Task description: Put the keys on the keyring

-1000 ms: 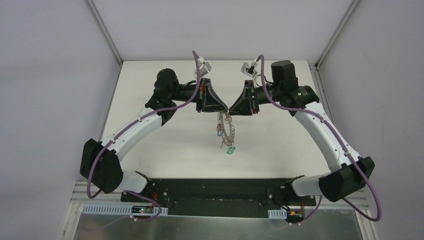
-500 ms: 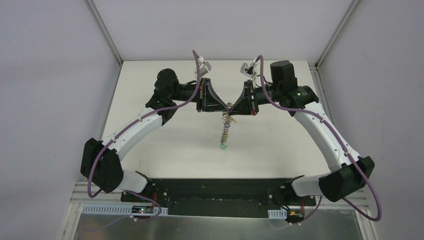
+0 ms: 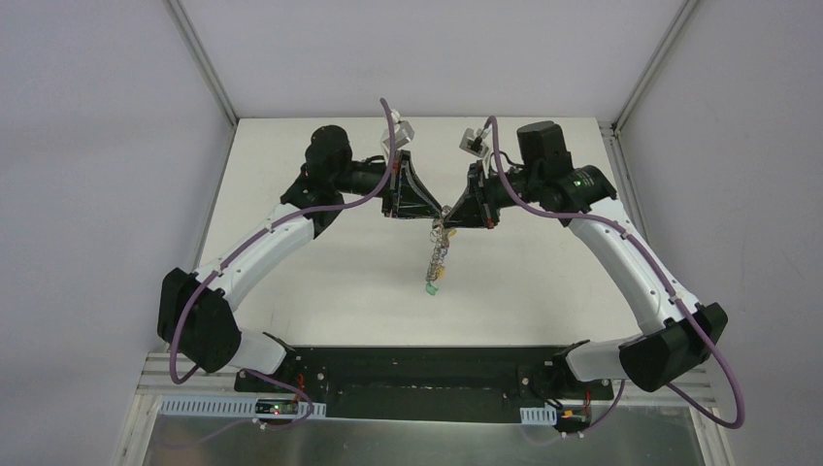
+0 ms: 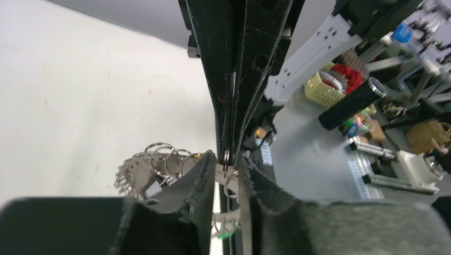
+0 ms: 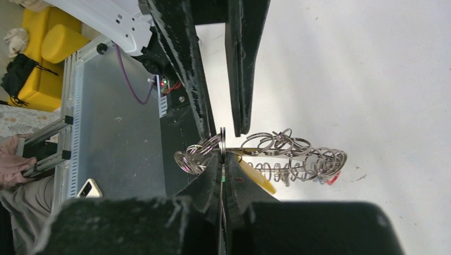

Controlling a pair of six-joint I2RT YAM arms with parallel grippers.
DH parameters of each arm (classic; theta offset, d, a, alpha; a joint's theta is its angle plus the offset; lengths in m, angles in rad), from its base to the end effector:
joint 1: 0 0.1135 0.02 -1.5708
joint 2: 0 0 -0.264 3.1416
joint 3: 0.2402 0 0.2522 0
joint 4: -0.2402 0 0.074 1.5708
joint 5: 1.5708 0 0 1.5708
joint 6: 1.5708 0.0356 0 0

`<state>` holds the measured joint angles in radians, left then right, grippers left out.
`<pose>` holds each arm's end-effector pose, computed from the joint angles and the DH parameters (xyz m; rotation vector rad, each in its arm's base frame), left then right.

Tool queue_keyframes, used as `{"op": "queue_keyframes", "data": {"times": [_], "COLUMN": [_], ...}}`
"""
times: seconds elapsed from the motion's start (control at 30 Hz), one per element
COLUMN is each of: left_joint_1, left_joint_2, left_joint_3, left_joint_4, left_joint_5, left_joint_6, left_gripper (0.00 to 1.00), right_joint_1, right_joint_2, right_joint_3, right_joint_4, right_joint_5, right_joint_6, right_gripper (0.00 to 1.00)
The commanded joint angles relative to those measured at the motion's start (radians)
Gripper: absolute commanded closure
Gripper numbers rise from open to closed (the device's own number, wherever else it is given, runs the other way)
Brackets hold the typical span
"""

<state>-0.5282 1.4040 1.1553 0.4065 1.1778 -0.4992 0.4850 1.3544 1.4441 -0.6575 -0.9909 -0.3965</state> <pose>0.2554 -0.1871 0.3855 1.1020 1.3667 -1.6004 0.2345 0.1572 0.4028 -1.3529 1.5155 1.0988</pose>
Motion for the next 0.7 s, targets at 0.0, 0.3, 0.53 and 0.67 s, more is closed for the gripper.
{"op": "queue_keyframes", "data": {"times": [0.0,0.3,0.53,0.67], "left_joint_1": [0.007,-0.034,-0.058,-0.065], "left_joint_2": [-0.024,-0.004,0.007,0.016], "left_joint_3": [0.132,0.236,0.233,0.240], "left_joint_4": [-0.358,-0.787,-0.807,-0.803], "left_joint_5": [-0.009,-0.100,-0.134,-0.139], "left_joint_6": [0.331,0.679,0.718,0.715], "left_gripper": [0.72,0.62,0.65,0.69], "right_joint_1": [0.046,0.115,0.130,0.134], "right_joint_2": [0.016,0.077,0.088,0.089], "right_joint_3": [0.075,0.133,0.138,0.133], "right_joint_4": [-0.079,-0.148,-0.152,-0.152], "right_joint_5": [0.086,0.179,0.184,0.181], "right_joint_6": [-0.071,-0.103,-0.106,-0.108], "right_gripper": [1.00,1.00,1.00,1.00]}}
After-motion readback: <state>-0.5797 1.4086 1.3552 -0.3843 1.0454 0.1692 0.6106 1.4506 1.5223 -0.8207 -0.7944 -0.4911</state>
